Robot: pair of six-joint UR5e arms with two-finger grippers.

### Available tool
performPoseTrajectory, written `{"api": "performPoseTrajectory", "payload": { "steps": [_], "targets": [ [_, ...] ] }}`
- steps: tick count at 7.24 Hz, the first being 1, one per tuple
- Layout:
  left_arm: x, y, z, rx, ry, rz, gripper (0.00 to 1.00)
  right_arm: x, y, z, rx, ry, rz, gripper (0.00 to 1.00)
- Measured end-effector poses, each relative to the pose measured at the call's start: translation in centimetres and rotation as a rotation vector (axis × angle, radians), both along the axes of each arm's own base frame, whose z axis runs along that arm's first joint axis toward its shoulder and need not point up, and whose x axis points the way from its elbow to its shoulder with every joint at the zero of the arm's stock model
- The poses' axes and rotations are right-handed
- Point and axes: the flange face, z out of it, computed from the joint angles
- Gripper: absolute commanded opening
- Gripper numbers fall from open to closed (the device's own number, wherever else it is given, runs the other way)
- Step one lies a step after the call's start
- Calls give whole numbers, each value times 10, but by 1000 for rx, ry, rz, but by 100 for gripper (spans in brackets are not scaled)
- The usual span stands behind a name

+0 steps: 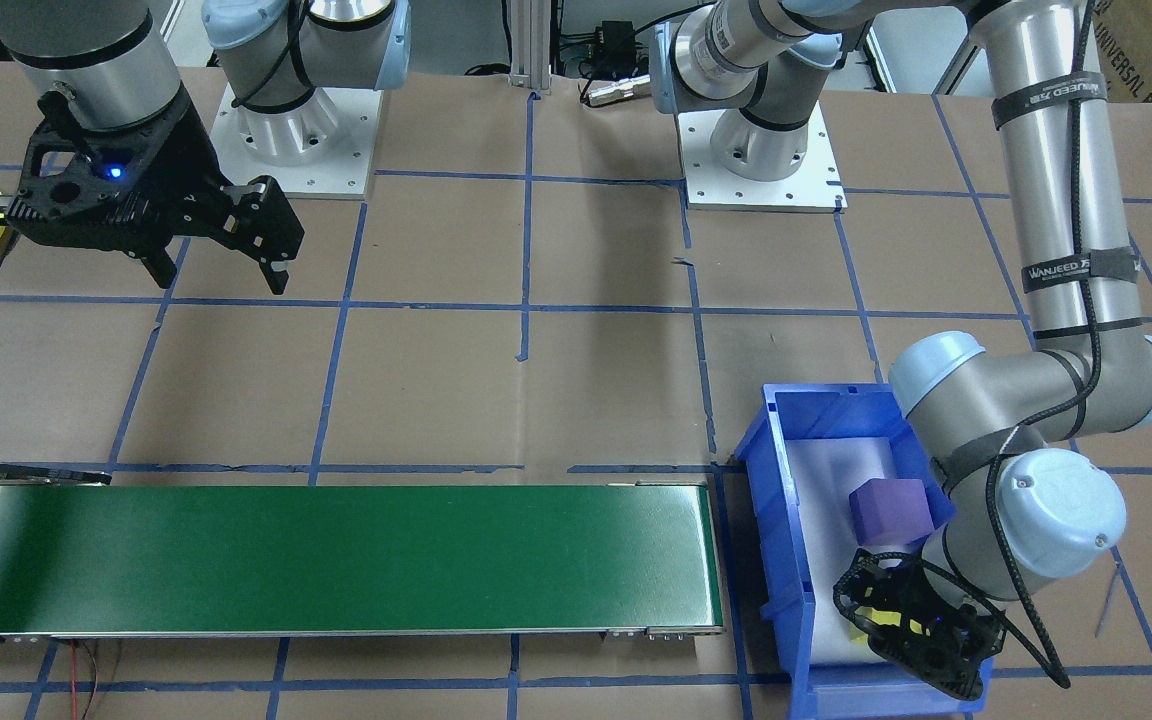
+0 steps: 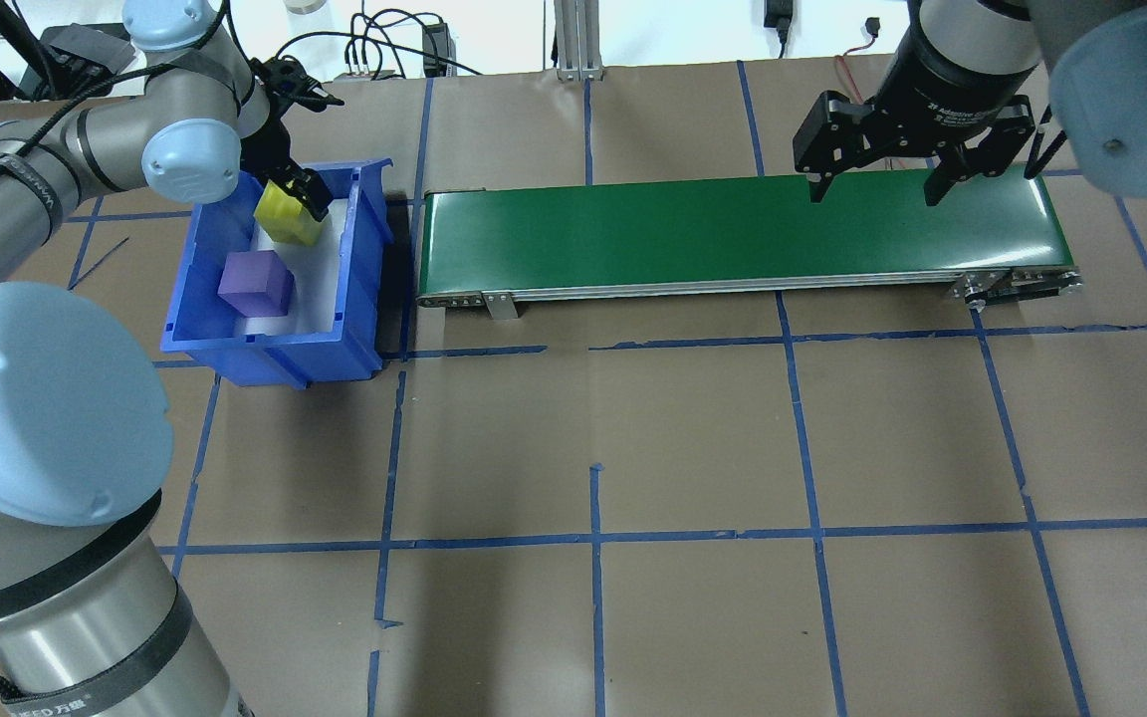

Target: Move block left to right into plate

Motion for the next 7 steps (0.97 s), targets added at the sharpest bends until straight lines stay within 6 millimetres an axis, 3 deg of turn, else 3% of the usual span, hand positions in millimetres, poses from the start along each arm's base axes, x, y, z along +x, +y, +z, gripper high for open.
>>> {"api": "performPoseTrajectory", "payload": {
  "steps": [3,4,7],
  "targets": [
    [0,1,18,-19,-9,3,48,0,0,0,0,1,0,100],
    [-1,5,39,-28,-7,21,48,0,0,0,0,1,0,100],
    [-18,40,129,-37,12,113,48,0,0,0,1,1,0,100]
  ]
}}
